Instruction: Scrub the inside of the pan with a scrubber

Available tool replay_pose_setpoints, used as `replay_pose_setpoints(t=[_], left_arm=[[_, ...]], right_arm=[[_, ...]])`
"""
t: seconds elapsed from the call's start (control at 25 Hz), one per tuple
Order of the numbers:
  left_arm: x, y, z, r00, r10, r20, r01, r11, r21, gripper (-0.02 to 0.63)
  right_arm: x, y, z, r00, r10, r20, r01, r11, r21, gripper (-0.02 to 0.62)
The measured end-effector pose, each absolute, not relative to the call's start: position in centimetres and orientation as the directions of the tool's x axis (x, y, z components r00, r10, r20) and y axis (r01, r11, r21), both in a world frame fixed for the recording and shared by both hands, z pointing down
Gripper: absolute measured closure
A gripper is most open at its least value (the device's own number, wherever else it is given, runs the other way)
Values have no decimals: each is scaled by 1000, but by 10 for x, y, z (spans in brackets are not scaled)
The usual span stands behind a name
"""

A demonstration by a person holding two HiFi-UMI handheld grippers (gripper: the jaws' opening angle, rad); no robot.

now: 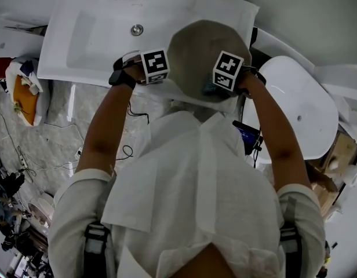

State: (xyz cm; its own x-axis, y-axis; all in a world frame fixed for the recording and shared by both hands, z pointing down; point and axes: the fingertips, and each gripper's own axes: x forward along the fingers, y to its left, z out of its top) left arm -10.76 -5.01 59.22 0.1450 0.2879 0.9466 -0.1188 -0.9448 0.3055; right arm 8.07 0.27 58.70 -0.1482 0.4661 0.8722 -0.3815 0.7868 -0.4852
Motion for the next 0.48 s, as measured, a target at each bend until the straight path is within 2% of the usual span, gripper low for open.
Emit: replay_pose_setpoints(t=[0.12, 0.28, 0.48], left_arm=[[-107, -52, 591, 141, 286, 948, -123, -945, 304, 374], [-106, -53, 592, 138, 282, 950, -122, -947, 299, 374], [-106, -53, 594, 120, 281, 952, -115, -949, 294, 374]], right_arm=[[73, 8, 584, -194, 510, 838, -363, 756, -545, 541], [28, 15, 580, -383, 545, 746, -321, 678, -661, 541], [-33, -21, 584, -601, 390, 698, -355, 652, -670, 541]])
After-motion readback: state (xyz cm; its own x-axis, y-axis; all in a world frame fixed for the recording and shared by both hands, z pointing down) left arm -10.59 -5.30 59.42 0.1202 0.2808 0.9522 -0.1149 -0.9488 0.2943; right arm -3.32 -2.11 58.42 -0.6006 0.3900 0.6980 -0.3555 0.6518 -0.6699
